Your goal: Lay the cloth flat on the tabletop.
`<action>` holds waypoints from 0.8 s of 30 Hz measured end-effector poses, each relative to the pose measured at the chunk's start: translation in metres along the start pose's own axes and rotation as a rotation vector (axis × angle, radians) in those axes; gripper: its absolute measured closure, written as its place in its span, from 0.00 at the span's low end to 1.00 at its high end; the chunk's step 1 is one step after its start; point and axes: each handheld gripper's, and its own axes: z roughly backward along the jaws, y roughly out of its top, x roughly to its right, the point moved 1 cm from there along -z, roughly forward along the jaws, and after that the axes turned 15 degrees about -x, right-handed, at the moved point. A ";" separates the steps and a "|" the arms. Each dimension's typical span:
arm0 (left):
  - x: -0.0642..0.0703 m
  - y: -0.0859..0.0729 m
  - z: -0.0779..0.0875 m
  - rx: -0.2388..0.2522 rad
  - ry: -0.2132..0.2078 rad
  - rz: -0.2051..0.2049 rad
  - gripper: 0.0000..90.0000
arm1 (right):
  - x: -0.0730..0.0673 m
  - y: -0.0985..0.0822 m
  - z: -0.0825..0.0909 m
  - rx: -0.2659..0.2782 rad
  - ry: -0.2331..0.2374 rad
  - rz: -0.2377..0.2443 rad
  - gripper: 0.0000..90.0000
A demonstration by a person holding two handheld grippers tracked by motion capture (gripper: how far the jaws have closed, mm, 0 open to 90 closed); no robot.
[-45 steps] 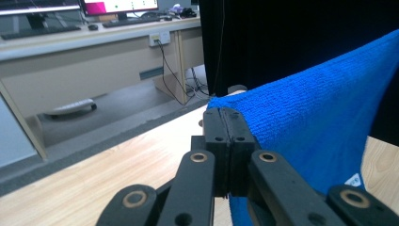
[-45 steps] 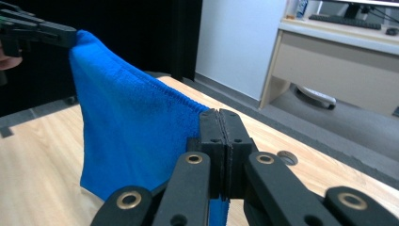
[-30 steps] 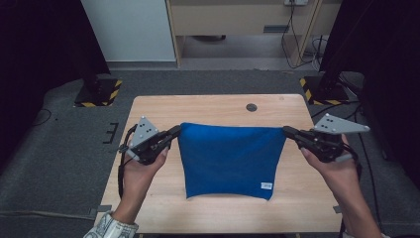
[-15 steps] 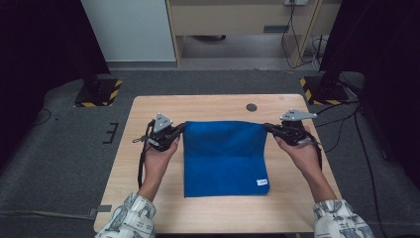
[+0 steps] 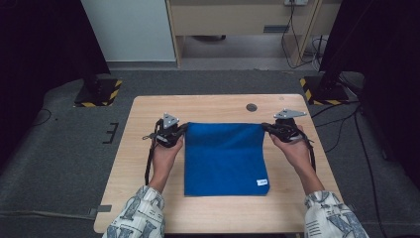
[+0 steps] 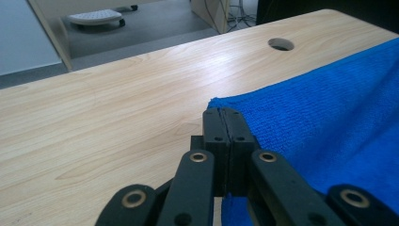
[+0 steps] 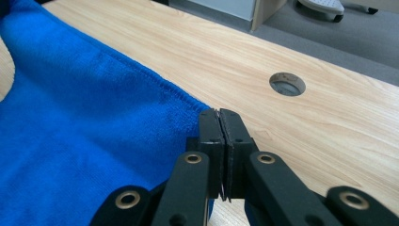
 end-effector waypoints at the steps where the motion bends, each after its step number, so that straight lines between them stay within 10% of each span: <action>1: -0.001 0.000 -0.001 -0.003 0.002 0.002 0.99 | 0.000 0.000 -0.002 -0.004 -0.002 -0.003 0.99; 24: -0.011 0.011 -0.041 -0.058 0.025 0.022 0.99 | 0.013 0.003 -0.043 -0.088 -0.024 -0.073 0.99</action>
